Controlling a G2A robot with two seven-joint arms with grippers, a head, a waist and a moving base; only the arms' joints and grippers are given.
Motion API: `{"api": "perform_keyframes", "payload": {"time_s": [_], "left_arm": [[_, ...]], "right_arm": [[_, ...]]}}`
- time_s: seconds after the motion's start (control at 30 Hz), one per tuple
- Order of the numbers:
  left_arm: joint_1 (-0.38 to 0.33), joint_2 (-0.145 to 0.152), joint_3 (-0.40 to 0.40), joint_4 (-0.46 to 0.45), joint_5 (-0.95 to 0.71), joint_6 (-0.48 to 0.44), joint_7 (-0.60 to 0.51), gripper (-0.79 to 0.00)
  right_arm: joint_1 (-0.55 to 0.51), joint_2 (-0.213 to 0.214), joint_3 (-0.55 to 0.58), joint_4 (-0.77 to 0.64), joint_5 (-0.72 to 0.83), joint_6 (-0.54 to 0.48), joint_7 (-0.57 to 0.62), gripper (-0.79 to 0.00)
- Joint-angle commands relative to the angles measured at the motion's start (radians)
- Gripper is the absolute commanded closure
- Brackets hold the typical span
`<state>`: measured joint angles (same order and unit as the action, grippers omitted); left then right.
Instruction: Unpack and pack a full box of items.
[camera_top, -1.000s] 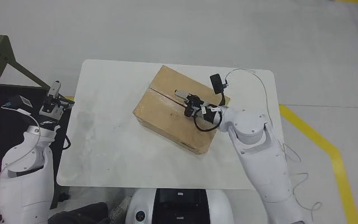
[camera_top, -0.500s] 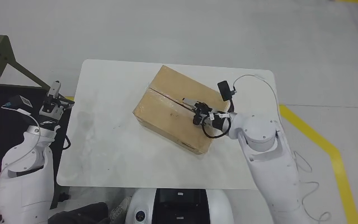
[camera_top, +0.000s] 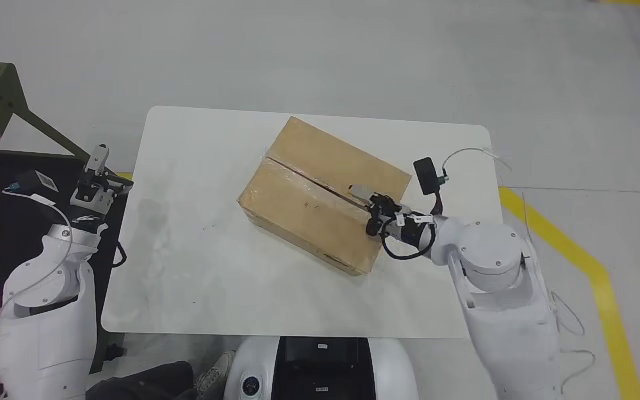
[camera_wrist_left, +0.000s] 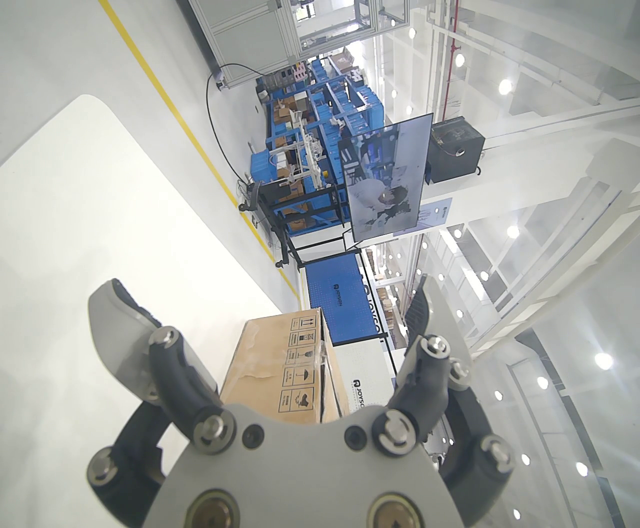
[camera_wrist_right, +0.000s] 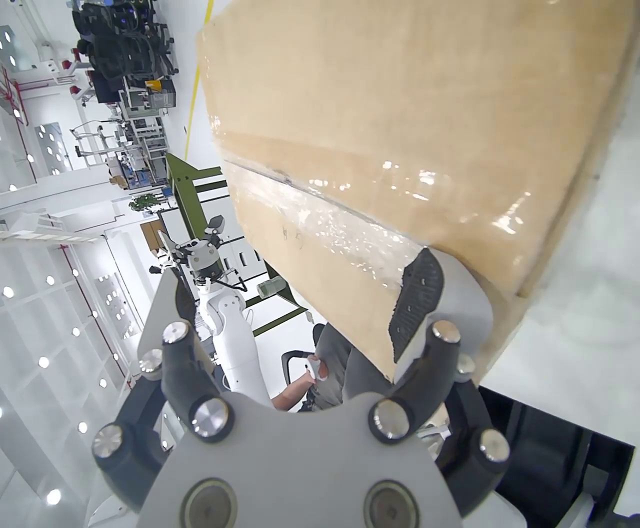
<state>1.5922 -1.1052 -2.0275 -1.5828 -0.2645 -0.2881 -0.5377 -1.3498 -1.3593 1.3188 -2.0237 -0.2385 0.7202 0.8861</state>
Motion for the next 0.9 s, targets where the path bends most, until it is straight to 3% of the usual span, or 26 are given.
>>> {"api": "perform_keyframes", "payload": {"time_s": [0.0, 0.3, 0.53, 0.87], "left_arm": [[0.0, 0.0, 0.0, 0.0, 0.0, 0.0, 0.0, -0.785], [0.0, 0.0, 0.0, 0.0, 0.0, 0.0, 0.0, -0.785], [0.0, 0.0, 0.0, 0.0, 0.0, 0.0, 0.0, -0.785], [0.0, 0.0, 0.0, 0.0, 0.0, 0.0, 0.0, -0.785]], "right_arm": [[-0.015, 0.005, 0.011, -0.016, -0.003, 0.008, 0.007, -0.785], [-0.092, 0.03, 0.078, -0.104, -0.006, 0.048, 0.025, -0.785], [-0.145, 0.032, 0.142, -0.142, 0.146, -0.067, -0.028, -0.785], [-0.126, 0.045, 0.123, -0.109, 0.187, -0.158, -0.024, -0.785]]}}
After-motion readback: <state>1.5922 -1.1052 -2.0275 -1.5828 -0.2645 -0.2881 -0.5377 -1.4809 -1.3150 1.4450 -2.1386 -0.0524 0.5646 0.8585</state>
